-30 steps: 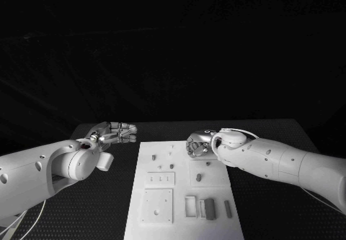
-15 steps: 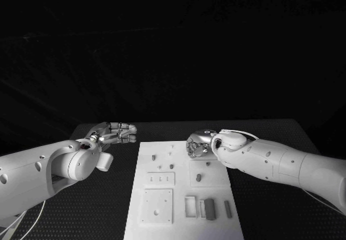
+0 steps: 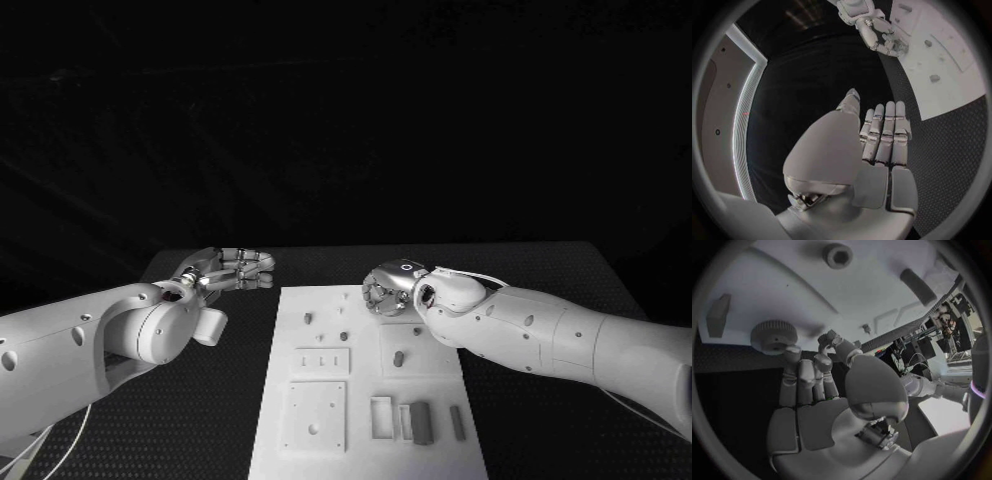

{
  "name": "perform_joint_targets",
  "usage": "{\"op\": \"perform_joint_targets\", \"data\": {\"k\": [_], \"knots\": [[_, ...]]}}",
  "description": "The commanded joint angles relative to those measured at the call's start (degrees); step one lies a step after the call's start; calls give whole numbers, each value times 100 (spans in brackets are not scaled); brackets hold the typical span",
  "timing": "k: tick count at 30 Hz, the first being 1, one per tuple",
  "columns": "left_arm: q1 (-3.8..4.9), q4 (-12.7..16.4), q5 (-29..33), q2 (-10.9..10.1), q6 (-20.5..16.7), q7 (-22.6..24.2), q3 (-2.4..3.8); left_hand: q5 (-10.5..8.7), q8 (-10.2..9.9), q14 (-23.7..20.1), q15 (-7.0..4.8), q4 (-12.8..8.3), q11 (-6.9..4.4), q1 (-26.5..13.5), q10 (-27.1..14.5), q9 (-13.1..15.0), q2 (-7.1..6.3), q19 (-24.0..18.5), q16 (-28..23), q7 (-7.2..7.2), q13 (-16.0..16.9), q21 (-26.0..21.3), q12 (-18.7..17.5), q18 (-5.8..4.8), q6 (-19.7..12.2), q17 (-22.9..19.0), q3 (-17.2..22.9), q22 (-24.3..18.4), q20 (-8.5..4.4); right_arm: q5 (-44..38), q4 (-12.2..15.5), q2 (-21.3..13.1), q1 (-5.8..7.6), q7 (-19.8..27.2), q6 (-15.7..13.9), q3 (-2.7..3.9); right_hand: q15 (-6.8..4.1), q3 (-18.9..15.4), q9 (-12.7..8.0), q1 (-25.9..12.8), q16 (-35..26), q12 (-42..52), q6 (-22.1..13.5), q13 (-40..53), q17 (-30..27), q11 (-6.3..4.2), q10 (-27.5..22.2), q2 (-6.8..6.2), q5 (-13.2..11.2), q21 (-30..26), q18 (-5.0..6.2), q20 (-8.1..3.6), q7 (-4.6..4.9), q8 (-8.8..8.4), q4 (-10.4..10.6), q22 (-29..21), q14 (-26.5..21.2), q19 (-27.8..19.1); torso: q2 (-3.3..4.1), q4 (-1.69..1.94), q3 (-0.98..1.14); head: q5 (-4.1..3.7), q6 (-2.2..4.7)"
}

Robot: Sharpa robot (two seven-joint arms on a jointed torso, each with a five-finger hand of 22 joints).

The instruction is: Assemble the parts on the task board

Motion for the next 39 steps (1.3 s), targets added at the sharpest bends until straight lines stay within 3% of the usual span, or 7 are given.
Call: {"op": "perform_joint_targets", "data": {"k": [1,10,27,33,39], "knots": [[2,9,-9,11,71,46,4,-6,-18,0,36,8,29,-30,14,-10,25,-9,-33,127,-7,-33,-41,43,7,9,-32,-7,21,-219,3,73,0,-215,-251,6,-17,29,39,38,20,-28,319,-7,5,-24,16,-2,13,40,36,-34,233,35,11,102,21,-5,2,2,-6,6,17],[2,1,-12,45,79,45,4,-6,-19,1,36,7,29,-28,15,-12,25,-9,-36,127,-7,-35,-44,44,8,12,-32,-6,21,-328,-185,448,2,-427,-338,22,-20,31,39,43,20,-35,322,-13,1,-26,26,-6,13,43,36,-38,232,29,12,101,29,-1,4,2,-6,18,90],[6,31,-13,90,83,41,7,-6,-22,1,36,6,29,-27,17,-15,26,-9,-42,126,-8,-38,-49,44,9,15,-33,-7,21,-735,-486,845,32,-699,-584,25,-26,38,39,59,17,-52,342,-28,-11,-30,50,-30,13,50,36,-48,228,20,12,97,46,6,11,8,1,2,118],[8,67,-13,90,84,38,8,-6,-22,2,36,6,29,-27,18,-17,25,-9,-45,126,-8,-39,-51,44,10,16,-34,-7,21,-731,-716,978,28,-663,-588,25,-27,40,38,61,16,-57,348,-32,-24,-31,58,-37,13,52,36,-51,227,17,13,96,46,9,19,35,8,22,109],[8,63,-13,88,82,35,8,-6,-23,2,37,6,29,-27,18,-18,24,-9,-48,125,-8,-40,-53,44,10,17,-35,-7,22,-705,-724,997,27,-644,-563,25,-28,41,37,61,15,-61,351,-36,-28,-32,64,-40,13,53,36,-53,226,13,14,95,50,11,48,94,9,-10,92]]}}
